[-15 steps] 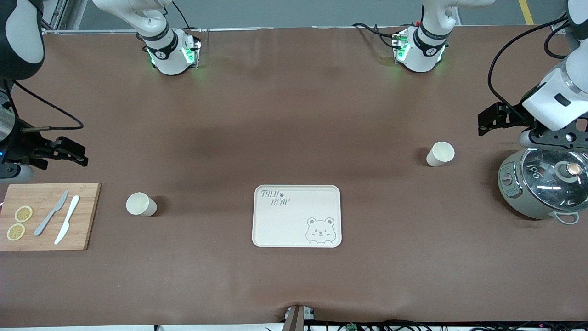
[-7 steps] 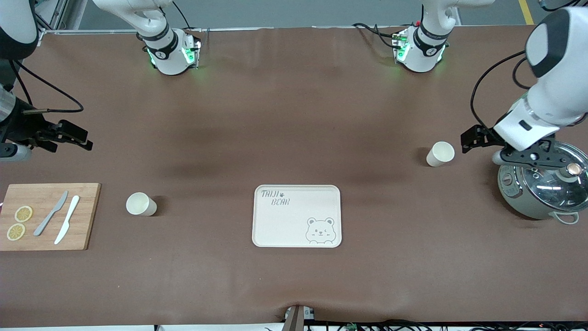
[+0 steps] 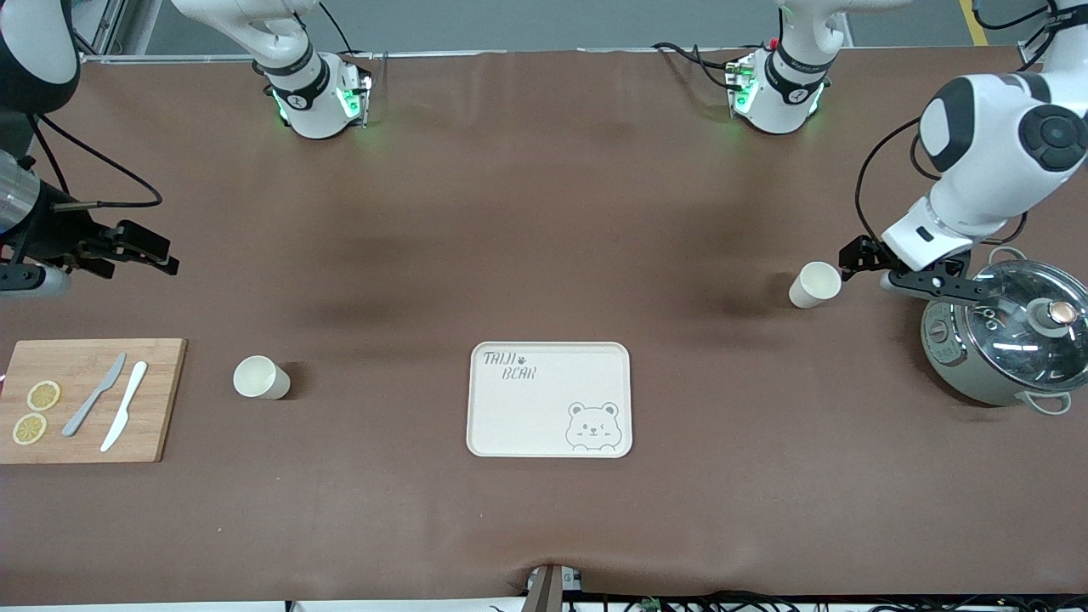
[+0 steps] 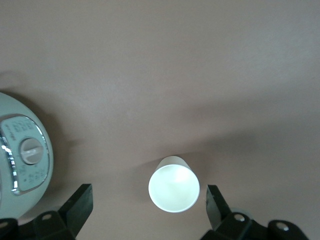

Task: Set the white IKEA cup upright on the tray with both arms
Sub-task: 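Move the left gripper down over the white cup beside the pot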

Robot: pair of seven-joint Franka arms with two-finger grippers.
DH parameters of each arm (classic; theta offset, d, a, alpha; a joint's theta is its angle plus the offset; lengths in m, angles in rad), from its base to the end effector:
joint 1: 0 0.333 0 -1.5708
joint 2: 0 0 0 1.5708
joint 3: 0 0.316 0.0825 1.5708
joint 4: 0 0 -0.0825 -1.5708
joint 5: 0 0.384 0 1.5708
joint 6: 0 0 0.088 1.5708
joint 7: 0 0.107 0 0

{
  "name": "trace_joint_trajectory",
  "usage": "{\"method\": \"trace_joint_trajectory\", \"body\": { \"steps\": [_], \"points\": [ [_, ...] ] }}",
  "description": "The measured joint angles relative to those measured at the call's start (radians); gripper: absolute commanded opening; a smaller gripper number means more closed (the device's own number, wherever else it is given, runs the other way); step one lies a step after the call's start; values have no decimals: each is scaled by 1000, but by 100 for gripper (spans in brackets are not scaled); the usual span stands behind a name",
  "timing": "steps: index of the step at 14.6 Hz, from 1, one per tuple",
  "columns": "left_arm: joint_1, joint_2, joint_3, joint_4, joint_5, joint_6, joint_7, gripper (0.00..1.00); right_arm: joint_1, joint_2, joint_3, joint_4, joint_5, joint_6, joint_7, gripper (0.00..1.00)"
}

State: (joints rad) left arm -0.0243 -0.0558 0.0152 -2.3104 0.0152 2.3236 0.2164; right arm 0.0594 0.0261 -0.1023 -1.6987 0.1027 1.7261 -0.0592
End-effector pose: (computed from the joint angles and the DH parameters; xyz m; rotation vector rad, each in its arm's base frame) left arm 0.5097 -0.0043 0.3738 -3.1005 0.3668 -0.1055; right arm 0.5709 -0.0144 0.5630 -3.0430 -0.0008 -0.0099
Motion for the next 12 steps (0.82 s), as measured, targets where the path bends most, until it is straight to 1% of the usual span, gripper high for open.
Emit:
{"method": "trace_joint_trajectory", "body": {
  "steps": [7,9,12],
  "points": [
    [12,16,0,-188,0,259,31,100,0,0,0,-1,0,4,0,100],
    [18,33,0,-207,0,273,31,100,0,0,0,-2,0,4,0,100],
    [36,76,0,-210,0,306,53,100,0,0,1,-4,0,4,0,100]
  ]
}}
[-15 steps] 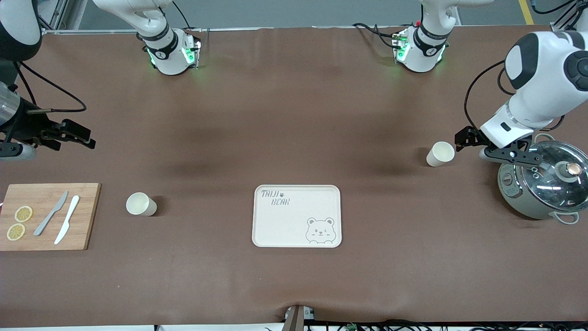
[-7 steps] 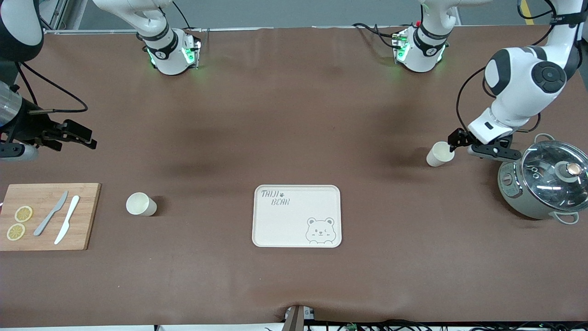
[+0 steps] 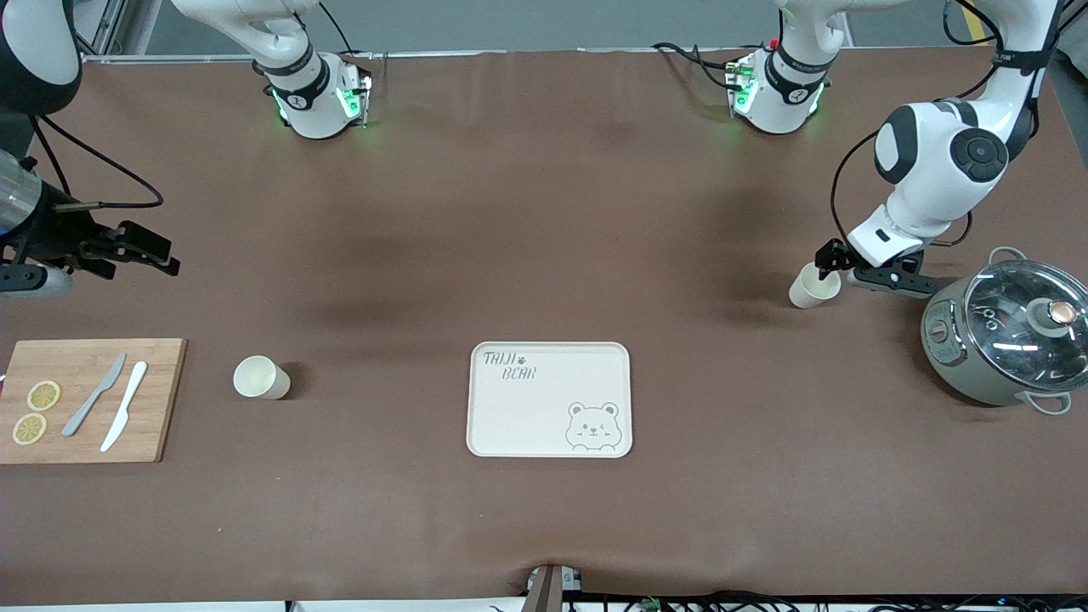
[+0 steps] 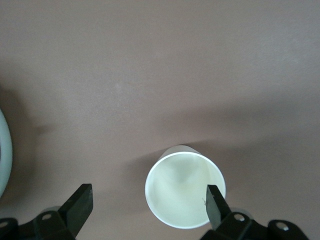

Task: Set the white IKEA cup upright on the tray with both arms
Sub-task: 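Move the left gripper down over the white cup beside the pot, then grasp the cup with the left gripper while the right gripper reaches the other cup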

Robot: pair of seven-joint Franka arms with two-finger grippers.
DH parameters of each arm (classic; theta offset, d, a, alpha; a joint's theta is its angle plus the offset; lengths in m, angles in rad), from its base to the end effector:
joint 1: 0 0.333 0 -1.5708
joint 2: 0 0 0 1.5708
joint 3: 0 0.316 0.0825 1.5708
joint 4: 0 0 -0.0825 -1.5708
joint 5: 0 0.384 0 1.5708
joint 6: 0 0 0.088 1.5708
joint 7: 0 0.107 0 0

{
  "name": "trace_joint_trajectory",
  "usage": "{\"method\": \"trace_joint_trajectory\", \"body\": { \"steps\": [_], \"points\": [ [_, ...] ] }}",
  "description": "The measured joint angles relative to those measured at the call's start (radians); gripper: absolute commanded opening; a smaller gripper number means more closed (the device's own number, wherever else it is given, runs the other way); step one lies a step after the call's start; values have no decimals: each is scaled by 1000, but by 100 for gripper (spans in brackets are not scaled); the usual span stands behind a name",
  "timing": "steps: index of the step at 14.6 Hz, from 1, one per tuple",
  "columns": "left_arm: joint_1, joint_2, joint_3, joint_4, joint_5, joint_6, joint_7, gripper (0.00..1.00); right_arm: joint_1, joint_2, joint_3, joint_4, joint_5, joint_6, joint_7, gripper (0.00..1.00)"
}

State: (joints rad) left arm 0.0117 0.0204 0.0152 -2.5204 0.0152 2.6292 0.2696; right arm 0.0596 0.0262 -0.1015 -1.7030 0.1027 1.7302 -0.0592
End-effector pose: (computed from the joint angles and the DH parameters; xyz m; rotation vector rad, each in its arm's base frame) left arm 0.4710 0.0123 0.2783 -3.0920 0.3974 -0.1344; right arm 0.5710 -0.0139 0.5612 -3.0430 -0.0016 -0.0094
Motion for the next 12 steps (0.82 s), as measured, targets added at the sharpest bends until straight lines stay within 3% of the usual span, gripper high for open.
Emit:
{"method": "trace_joint_trajectory", "body": {
  "steps": [5,12],
  "points": [
    [44,70,0,0,0,60,39,100,0,14,1,-16,0,33,0,100],
    [49,94,0,-11,0,96,40,100,0,94,0,-21,-15,129,-2,100]
  ]
}}
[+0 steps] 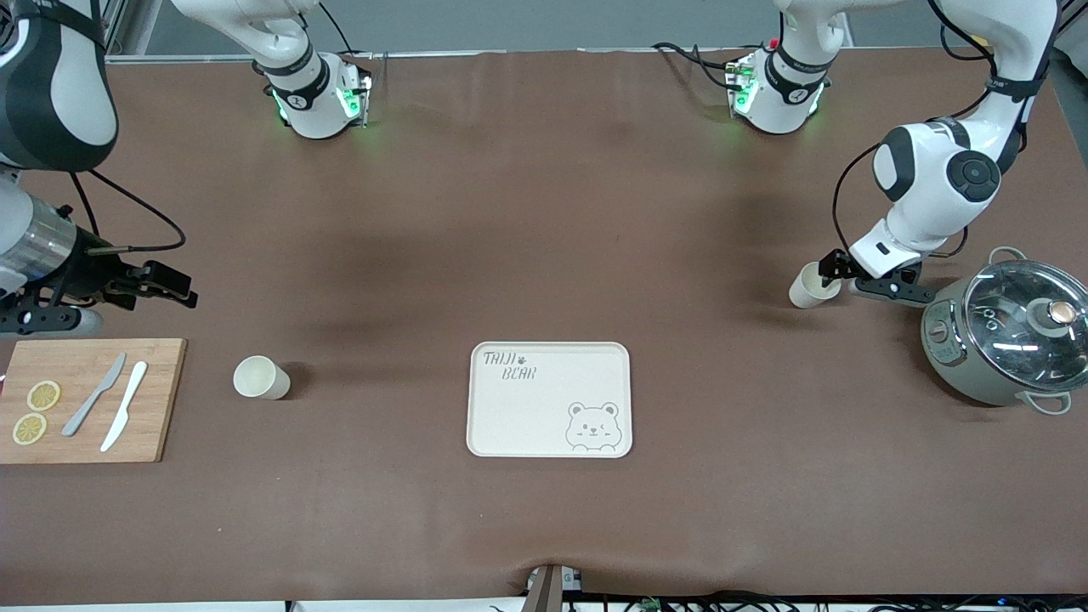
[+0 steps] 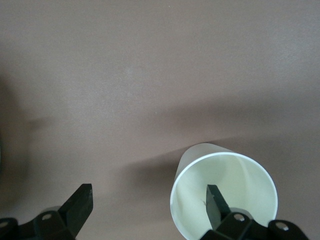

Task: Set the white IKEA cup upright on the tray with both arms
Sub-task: 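Grasp the cup with the left gripper while the right gripper reaches the other cup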

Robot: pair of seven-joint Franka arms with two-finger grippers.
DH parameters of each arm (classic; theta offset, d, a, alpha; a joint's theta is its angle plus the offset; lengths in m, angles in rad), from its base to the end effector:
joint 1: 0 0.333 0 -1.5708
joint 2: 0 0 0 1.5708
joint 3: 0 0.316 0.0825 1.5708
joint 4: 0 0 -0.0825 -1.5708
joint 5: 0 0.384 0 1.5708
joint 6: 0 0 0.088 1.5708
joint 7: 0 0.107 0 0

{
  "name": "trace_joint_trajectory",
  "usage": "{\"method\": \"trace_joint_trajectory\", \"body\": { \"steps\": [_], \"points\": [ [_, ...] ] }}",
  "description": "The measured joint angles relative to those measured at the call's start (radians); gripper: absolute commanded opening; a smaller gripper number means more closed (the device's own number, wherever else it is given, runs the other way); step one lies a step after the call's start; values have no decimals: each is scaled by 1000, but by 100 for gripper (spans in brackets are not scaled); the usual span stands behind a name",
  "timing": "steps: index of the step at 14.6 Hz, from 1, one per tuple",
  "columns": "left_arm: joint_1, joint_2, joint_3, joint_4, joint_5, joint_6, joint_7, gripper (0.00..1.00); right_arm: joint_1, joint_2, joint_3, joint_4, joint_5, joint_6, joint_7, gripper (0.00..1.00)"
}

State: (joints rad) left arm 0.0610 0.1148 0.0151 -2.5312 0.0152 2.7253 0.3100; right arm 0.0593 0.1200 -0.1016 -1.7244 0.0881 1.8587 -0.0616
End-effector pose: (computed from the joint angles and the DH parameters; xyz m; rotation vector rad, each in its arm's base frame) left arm 0.4682 0.0353 0.2392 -3.0920 0.3850 -0.1188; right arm 0.6011 -0.0160 0.5074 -3.0698 0.0066 -0.0288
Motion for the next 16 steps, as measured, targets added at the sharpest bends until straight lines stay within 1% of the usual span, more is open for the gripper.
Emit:
{"method": "trace_joint_trajectory", "body": {
  "steps": [2,4,7,9,10,11,12,16],
  "points": [
    [0,13,-1,-5,0,18,0,100,-3,26,-1,0,-30,39,-30,100],
    [0,26,-1,-10,0,40,0,100,-21,66,-2,-2,-35,100,-93,100],
    [0,37,-2,-15,0,56,0,100,-64,153,-3,-4,-34,201,-191,100],
    [-1,45,-5,-17,0,62,0,100,-76,210,-3,-3,-34,262,-221,100],
    [-1,49,-8,-17,0,66,0,98,-76,236,-3,-1,-34,284,-224,100],
    [-1,54,-12,-18,0,70,0,23,-76,262,-1,2,-34,302,-224,100],
    [-2,58,-17,-18,0,75,-3,0,-76,285,0,5,-34,318,-225,100],
    [-2,61,-21,-22,0,81,-28,0,-71,361,4,11,-34,383,-225,100]
  ]
}}
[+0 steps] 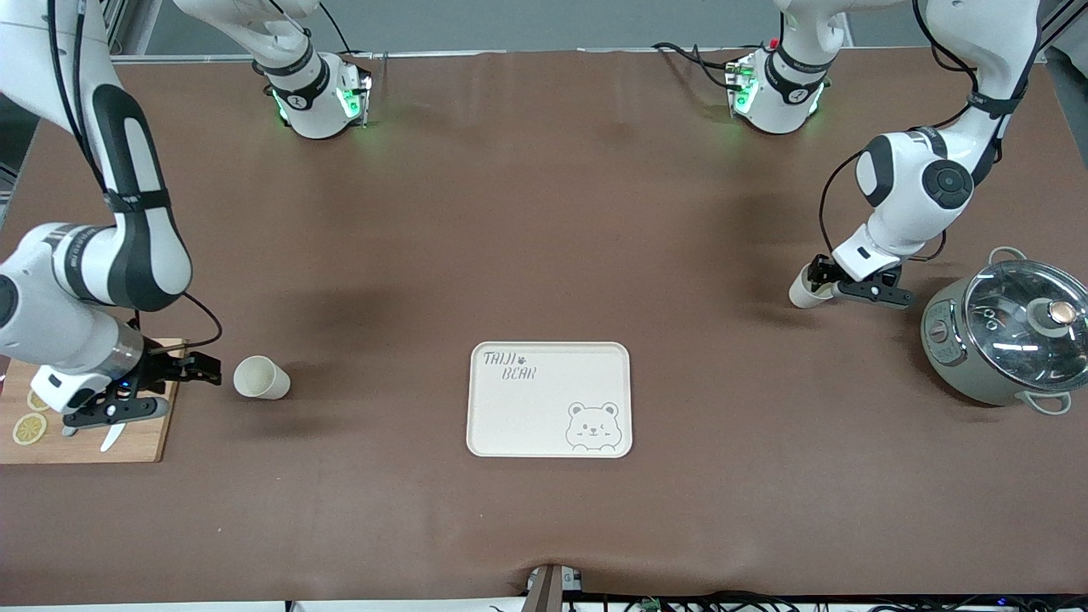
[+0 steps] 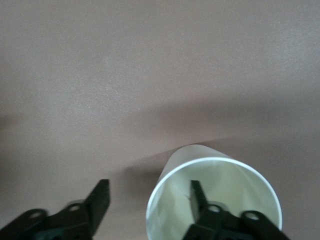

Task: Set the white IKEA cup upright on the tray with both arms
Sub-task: 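Grasp the cup with the left gripper while the right gripper reaches the other cup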

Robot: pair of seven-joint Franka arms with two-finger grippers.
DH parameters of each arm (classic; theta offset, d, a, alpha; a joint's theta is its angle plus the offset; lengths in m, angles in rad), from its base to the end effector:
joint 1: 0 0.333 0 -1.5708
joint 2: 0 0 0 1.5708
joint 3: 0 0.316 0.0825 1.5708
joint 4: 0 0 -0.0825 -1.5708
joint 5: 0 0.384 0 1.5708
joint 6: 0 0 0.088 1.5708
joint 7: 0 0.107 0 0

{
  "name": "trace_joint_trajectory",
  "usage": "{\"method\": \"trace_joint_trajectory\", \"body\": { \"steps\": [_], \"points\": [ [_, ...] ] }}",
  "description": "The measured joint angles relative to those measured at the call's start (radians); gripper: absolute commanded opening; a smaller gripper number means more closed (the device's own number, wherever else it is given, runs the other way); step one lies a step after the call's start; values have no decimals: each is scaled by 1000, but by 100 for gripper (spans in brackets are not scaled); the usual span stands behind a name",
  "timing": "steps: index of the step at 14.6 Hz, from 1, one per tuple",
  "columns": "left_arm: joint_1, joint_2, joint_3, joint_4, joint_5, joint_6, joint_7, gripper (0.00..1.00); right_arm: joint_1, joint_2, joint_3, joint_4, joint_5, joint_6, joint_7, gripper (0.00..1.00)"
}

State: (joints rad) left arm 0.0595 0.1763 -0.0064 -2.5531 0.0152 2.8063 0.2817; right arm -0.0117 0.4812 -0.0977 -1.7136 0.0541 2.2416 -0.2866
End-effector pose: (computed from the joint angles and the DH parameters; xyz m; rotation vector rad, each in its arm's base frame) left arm 0.4614 0.0237 0.2109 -3.0993 0.3778 -0.1173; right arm 0.6690 -0.0652 0.3160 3.1197 0.2450 0.0754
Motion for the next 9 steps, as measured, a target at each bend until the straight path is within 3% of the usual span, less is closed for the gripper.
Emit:
{"method": "trace_joint_trajectory", "body": {
  "steps": [6,9],
  "points": [
    [-4,-1,-11,2,0,8,-28,0,1,46,0,3,3,26,0,100],
    [-8,-6,-59,41,0,4,-113,0,2,63,1,3,3,30,0,100]
  ]
}}
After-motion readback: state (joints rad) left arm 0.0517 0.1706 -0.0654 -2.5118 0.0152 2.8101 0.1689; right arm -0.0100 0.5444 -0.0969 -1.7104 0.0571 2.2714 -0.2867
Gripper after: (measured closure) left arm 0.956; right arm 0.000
